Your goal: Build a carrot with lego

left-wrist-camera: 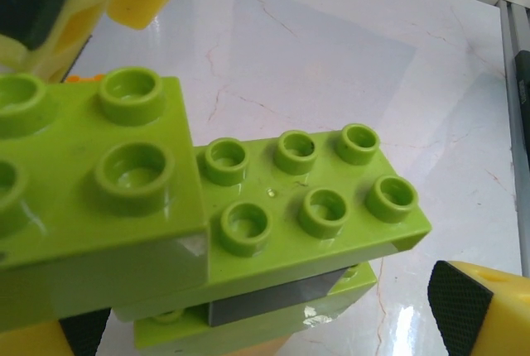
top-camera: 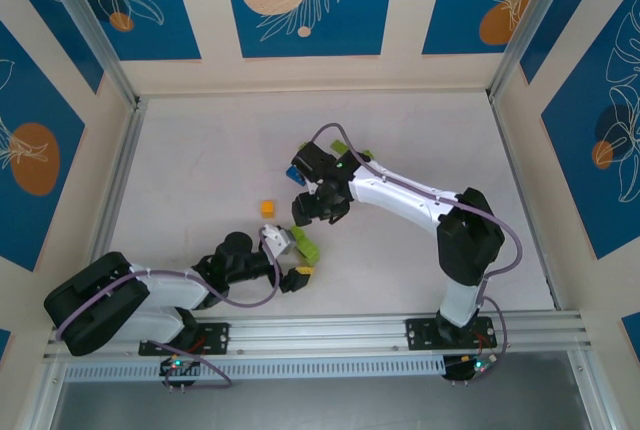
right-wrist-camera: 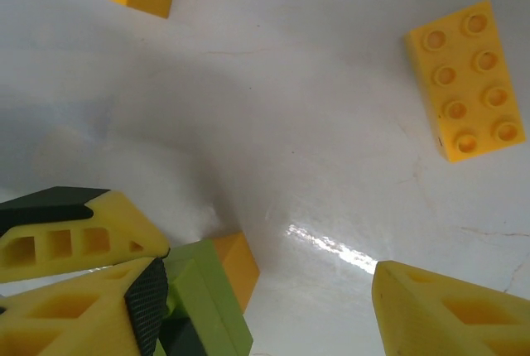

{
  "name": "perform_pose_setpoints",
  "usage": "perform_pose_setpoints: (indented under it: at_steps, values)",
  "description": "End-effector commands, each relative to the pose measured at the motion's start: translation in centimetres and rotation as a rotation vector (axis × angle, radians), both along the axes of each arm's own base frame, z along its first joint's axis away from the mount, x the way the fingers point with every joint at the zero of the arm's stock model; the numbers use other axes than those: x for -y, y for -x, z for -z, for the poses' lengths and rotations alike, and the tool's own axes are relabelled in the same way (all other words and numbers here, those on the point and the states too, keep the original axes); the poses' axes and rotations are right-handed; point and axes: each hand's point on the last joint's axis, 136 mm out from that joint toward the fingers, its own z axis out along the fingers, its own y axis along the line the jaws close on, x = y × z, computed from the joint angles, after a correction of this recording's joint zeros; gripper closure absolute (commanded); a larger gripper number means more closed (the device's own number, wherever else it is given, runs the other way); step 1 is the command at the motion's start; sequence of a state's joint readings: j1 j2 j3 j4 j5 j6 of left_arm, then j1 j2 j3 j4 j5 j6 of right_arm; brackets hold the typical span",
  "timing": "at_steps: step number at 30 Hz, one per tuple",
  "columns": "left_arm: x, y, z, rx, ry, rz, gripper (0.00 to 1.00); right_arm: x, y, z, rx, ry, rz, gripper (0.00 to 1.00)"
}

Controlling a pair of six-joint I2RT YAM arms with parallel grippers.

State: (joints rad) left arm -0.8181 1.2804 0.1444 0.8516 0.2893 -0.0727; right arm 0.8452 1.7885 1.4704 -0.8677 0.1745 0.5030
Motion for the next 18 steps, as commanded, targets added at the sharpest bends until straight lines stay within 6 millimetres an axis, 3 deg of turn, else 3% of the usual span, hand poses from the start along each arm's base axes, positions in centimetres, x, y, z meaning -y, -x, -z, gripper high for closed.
perform_pose_setpoints:
  at_steps: [1,13,18]
  values:
    - [0.0,-1.0,-0.9,0.024,0.017,-0.031,0.00,-1.0,1.1,-0.3,-0.039,-0.025,-0.060,0.32]
    - [-0.1,-1.3,-0.9,0.028,0.009,-0.048,0.00,-1.9,4.0,0.4,-0.104,-0.022,-0.181,0.32]
    - [-0.1,-1.4,-0.8,0.027,0.007,-0.048,0.00,-1.2,3.1,-0.2,-0.051,0.021,-0.157,0.32]
